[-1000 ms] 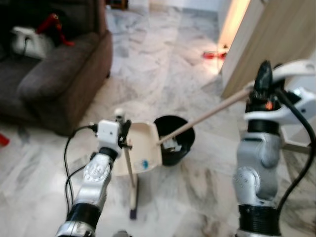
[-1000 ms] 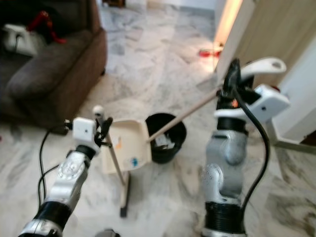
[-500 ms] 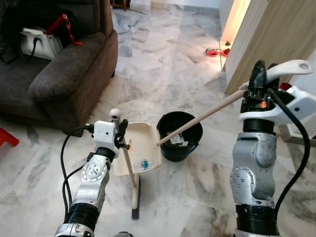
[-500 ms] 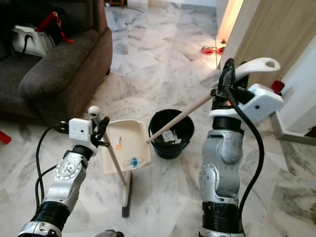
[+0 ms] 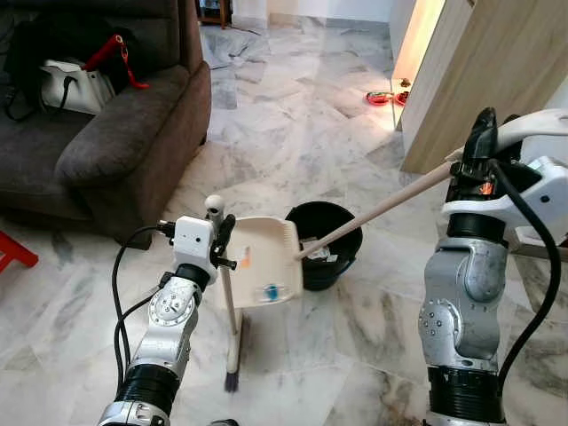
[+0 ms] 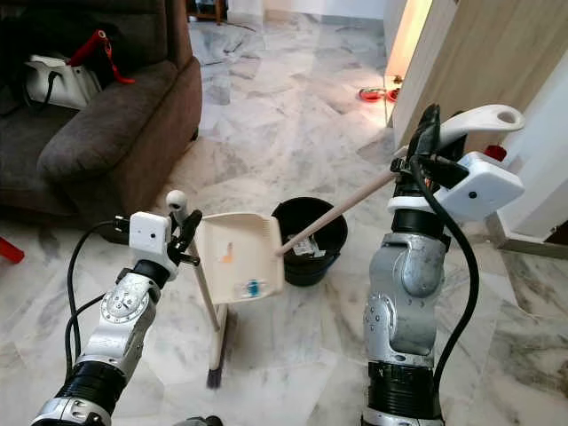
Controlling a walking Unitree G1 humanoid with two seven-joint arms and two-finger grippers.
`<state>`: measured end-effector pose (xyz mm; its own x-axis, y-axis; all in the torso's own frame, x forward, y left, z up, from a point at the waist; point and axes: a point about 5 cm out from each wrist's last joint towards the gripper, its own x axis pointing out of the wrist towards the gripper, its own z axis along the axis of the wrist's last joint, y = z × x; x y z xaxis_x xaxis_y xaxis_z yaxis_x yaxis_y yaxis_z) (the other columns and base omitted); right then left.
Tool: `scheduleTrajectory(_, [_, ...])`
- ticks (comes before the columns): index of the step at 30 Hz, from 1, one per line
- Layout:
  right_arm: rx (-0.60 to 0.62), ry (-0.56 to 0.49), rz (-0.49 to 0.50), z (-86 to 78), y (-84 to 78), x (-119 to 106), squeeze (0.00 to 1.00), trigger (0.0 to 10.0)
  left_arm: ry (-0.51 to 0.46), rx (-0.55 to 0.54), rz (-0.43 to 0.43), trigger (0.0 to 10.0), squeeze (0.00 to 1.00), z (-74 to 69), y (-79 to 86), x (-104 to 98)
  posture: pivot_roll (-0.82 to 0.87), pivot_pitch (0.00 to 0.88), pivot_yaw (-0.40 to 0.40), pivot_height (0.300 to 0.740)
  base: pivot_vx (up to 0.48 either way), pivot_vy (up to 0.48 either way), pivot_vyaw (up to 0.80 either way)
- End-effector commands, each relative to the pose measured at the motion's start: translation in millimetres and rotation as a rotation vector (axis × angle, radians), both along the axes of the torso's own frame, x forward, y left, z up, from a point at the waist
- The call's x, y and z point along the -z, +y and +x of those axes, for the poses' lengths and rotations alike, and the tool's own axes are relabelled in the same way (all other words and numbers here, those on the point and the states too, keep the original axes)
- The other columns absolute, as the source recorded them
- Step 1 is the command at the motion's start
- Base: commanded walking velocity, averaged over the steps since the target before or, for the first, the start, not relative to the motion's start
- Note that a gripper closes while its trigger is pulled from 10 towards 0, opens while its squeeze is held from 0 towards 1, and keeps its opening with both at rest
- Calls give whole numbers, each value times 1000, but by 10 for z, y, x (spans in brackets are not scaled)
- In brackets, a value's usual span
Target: Sweep floor
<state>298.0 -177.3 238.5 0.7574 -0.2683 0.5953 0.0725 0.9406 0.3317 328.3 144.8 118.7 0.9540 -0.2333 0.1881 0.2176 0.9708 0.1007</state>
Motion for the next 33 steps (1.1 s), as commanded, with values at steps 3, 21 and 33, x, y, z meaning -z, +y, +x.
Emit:
scheduleTrajectory(3, [30,-92,2,-55,-7,-145,0,10000,-27,23,-8,10000,0,-1,-42,-78,107,103,-39,740,0,0,0])
scheduleTrajectory(21, [244,-160,40,-160,-217,-198,0,10000,-22,32,-10,10000,0,-15,-44,-70,113,108,-42,740,0,0,0])
scheduleTrajectory(33, [227,-165,35,-143,-174,-185,0,10000,-22,37,-10,10000,0,-22,-39,-77,117,110,-43,740,0,0,0])
